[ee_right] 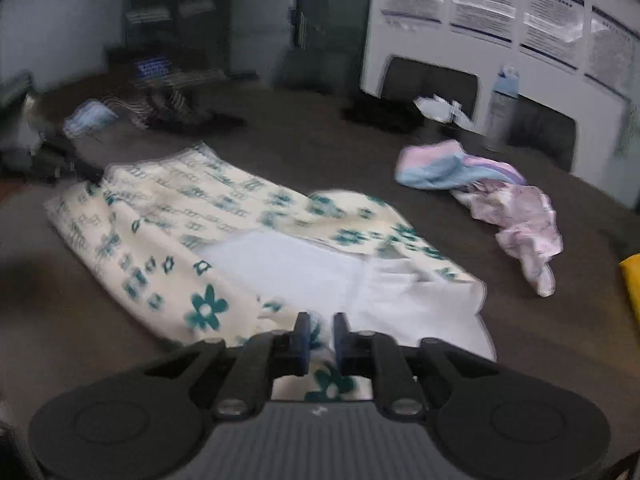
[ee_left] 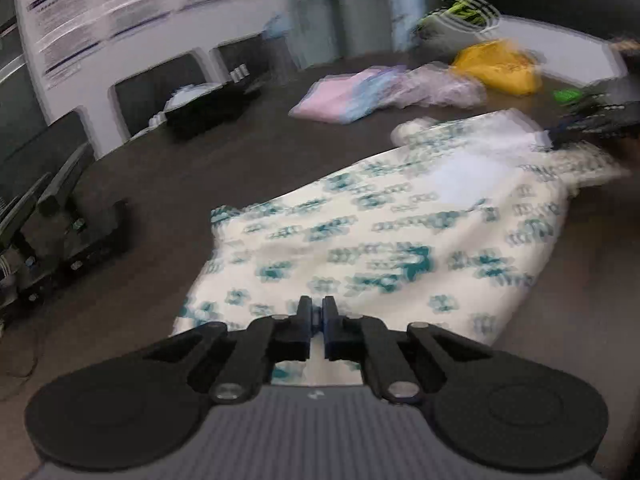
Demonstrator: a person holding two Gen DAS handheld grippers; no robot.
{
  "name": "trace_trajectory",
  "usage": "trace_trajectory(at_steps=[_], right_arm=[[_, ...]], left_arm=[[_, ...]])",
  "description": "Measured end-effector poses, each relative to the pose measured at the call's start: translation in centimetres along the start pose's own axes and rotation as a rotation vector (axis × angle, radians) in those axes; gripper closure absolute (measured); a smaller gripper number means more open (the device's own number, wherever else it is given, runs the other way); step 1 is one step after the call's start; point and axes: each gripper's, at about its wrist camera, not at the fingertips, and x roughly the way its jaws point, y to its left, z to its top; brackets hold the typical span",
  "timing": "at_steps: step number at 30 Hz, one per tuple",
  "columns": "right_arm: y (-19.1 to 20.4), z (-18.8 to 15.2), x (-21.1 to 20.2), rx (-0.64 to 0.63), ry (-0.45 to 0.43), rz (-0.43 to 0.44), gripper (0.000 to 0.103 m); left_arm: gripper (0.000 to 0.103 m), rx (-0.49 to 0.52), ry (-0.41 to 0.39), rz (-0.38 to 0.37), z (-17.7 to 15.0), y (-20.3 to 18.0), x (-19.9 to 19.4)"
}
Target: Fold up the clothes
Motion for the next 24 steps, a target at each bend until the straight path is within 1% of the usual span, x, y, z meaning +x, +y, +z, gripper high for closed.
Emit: trace_trajectory(at_steps=[1, 2, 3, 4, 5, 8, 9, 10, 11, 12, 13, 15, 16, 17, 18, 19, 20, 21, 22, 23, 24], right_arm=[[0.0, 0.2, 0.5, -0.011, 0.012, -0.016, 0.09], [0.0, 0.1, 0.1, -0.01, 0.001, -0.014, 0.09], [0.0, -0.2, -0.6, -0.01, -0.022, 0.002, 0.089], [-0.1, -0.6, -1.2, -0.007, -0.043, 0.019, 0.083], [-0.3, -1.1, -1.8, 0.006, -0.059, 0.037, 0.077], [-0.6, -2.7, -2.1, 0.044, -0.074, 0.084, 0.077], [-0.5, -3.2, -1.8, 0.047, -0.075, 0.092, 0.077], [-0.4, -3.7, -1.5, 0.05, -0.076, 0.101, 0.082], [-0.3, -4.2, -1.3, 0.053, -0.077, 0.109, 0.092], [-0.3, -4.7, -1.0, 0.057, -0.075, 0.111, 0.094], [-0.6, -4.9, -0.9, 0.063, -0.067, 0.097, 0.093], [-1.5, -5.0, -1.2, 0.092, -0.059, 0.056, 0.092], [-1.9, -4.8, -1.9, 0.108, -0.064, 0.023, 0.088], [-2.2, -4.7, -2.7, 0.121, -0.076, 0.0, 0.087], [-2.2, -4.6, -3.7, 0.124, -0.11, 0.003, 0.087], [-1.8, -4.5, -4.6, 0.117, -0.139, 0.026, 0.087], [-1.0, -4.4, -5.3, 0.092, -0.158, 0.069, 0.087], [-0.1, -4.5, -5.4, 0.056, -0.157, 0.104, 0.085], [1.0, -4.7, -4.9, 0.011, -0.136, 0.126, 0.082], [2.0, -5.0, -4.3, -0.037, -0.108, 0.136, 0.082], [2.8, -5.4, -3.4, -0.093, -0.067, 0.115, 0.082]], left_arm=[[0.096, -0.039, 0.021, 0.047, 0.3, 0.7, 1.4], [0.088, -0.088, 0.017, 0.027, 0.0, 1.7, 1.4], [0.081, -0.138, -0.01, -0.025, -0.7, 2.7, 0.5], [0.062, -0.187, -0.043, -0.081, -1.5, 3.8, -0.6], [0.055, -0.228, -0.06, -0.109, -2.4, 4.4, -1.5], [0.056, -0.339, -0.093, -0.169, -5.0, 6.0, -4.0], [0.056, -0.334, -0.097, -0.173, -5.5, 5.6, -4.2], [0.057, -0.316, -0.099, -0.173, -5.9, 4.8, -4.3], [0.065, -0.297, -0.1, -0.174, -6.3, 4.0, -4.3], [0.071, -0.246, -0.098, -0.138, -6.5, 2.8, -4.0], [0.079, -0.189, -0.08, -0.086, -6.6, 1.6, -3.4], [0.08, -0.141, -0.044, -0.021, -6.9, 0.6, -2.5], [0.08, -0.144, -0.041, -0.011, -7.0, 0.6, -2.5], [0.08, -0.157, -0.044, -0.01, -7.0, 0.6, -2.6], [0.08, -0.175, -0.058, -0.006, -6.9, 0.5, -3.0], [0.077, -0.19, -0.082, -0.013, -6.9, 0.2, -3.5], [0.071, -0.204, -0.107, -0.023, -7.0, -0.1, -3.9], [0.068, -0.196, -0.116, -0.03, -7.1, -0.4, -4.0], [0.067, -0.179, -0.109, -0.025, -7.2, -0.8, -3.7], [0.068, -0.16, -0.099, -0.016, -7.3, -1.1, -3.3], [0.068, -0.166, -0.092, -0.017, -7.4, -1.0, -3.1]])
